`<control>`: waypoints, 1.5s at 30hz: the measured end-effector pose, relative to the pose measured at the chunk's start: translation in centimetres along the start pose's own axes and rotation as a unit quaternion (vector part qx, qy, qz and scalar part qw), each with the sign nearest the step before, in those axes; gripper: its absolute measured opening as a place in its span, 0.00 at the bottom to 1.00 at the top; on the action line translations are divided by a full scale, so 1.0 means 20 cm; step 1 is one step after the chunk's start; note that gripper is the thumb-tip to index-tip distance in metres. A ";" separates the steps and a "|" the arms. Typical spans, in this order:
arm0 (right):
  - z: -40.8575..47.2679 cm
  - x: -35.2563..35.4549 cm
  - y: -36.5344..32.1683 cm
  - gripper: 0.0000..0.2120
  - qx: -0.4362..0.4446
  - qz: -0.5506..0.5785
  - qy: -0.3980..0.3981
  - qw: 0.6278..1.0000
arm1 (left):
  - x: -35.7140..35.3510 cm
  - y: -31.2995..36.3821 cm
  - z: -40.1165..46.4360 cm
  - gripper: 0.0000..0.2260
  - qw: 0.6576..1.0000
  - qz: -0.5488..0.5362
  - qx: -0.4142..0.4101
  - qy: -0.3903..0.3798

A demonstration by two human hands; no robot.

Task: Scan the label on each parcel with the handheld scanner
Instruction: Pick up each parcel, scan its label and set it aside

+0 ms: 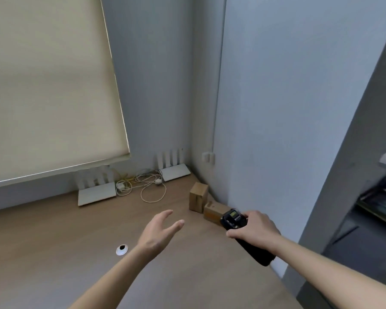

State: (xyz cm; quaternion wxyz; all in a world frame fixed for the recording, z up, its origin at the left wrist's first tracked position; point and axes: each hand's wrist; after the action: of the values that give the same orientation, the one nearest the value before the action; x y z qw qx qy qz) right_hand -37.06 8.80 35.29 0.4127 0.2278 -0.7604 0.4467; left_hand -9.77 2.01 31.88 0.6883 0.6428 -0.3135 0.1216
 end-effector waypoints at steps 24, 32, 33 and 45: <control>1.47 -0.28 0.30 0.29 -0.174 0.067 0.000 0.982 | -0.85 -0.38 1.59 0.30 0.994 0.044 -0.020 -0.101; 1.78 -0.53 0.47 0.21 -0.199 0.090 -0.013 0.976 | -1.15 -0.56 1.75 0.32 0.992 0.047 0.040 -0.114; 1.81 -0.56 0.49 0.20 -0.202 0.094 -0.016 0.975 | -1.18 -0.58 1.77 0.33 0.991 0.046 0.047 -0.118; 1.98 -0.77 0.56 0.28 -0.178 0.126 -0.027 0.976 | -1.40 -0.68 1.91 0.34 0.988 -0.029 0.119 -0.097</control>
State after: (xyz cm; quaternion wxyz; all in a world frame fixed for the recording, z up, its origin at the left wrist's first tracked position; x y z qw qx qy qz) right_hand -53.37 -20.33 6.59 0.3663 0.0653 -0.8613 0.3461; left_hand -34.20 -30.13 3.56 0.5765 0.7377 -0.3431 0.0750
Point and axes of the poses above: each hand's wrist, its own z-axis towards the middle knuckle, its own x-axis out of the back of the hand, y = z × x, and after that the axes turned 6 degrees about -x, right-handed
